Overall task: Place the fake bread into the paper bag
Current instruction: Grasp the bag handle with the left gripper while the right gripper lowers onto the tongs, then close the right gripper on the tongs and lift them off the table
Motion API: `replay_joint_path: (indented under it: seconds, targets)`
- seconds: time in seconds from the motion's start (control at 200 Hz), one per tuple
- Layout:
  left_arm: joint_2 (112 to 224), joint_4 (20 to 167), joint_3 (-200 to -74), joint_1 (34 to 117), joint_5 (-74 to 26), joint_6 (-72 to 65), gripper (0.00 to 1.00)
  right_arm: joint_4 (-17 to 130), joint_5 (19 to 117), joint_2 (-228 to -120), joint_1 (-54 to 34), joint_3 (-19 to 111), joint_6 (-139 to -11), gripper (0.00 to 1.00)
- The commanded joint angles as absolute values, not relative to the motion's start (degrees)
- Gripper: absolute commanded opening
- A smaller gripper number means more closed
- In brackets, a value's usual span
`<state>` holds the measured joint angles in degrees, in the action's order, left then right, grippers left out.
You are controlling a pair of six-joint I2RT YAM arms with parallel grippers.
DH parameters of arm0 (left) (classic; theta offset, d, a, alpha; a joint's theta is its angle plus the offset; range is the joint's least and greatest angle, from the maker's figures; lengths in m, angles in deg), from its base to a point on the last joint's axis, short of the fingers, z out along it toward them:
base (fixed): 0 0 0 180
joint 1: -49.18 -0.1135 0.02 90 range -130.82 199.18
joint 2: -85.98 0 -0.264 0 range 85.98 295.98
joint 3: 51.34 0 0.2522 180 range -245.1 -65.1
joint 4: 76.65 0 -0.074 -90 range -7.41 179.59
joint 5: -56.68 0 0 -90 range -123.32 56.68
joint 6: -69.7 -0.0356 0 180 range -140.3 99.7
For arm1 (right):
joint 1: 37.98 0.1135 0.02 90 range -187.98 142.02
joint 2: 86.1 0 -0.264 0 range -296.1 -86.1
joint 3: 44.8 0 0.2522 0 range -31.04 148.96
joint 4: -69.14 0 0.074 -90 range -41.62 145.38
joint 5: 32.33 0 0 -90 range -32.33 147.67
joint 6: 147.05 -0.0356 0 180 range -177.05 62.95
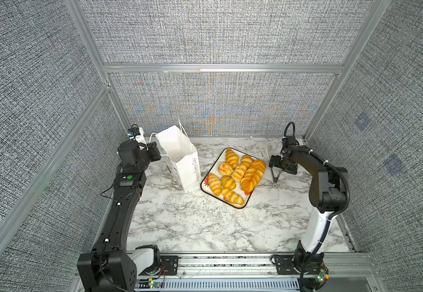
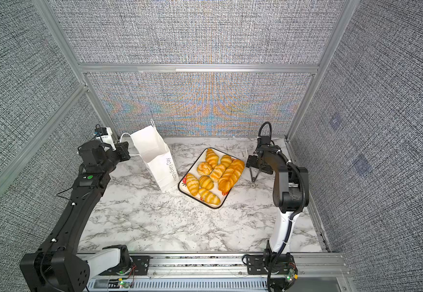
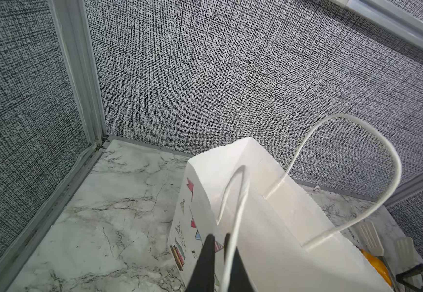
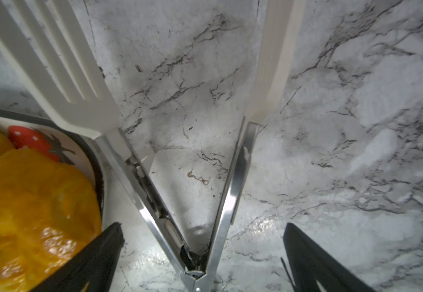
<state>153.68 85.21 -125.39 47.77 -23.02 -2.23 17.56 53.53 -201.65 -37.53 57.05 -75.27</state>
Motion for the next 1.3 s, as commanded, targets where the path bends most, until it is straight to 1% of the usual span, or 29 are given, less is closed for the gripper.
replay_joint_path:
  seconds: [0.0, 0.15, 0.49, 0.885, 1.156, 1.296]
  targets:
    - [153.64, 86.61, -125.48, 47.49, -22.17, -1.93, 0.12, 15.84, 53.30, -202.58, -36.86, 57.70, -74.31, 0.99]
    - [153.66, 86.61, -125.46, 47.38, -21.90, -1.93, 0.11, 15.83, 52.07, -203.44, -36.07, 58.50, -73.79, 0.99]
    - [153.74, 86.61, -125.41, 47.41, -21.71, -1.84, 0.11, 14.77, 51.28, -207.30, -35.94, 60.45, -73.31, 0.90]
    - [153.70, 86.69, -125.35, 47.29, -21.80, -1.83, 0.10, 14.30, 51.08, -210.02, -35.95, 63.09, -73.21, 0.83]
    - [153.71, 86.80, -125.26, 47.30, -21.47, -1.71, 0.10, 14.79, 50.99, -210.46, -35.95, 62.21, -73.40, 0.83]
    - [153.69, 86.69, -125.22, 47.19, -21.48, -1.71, 0.10, 14.95, 51.16, -210.98, -35.95, 62.17, -73.51, 0.78]
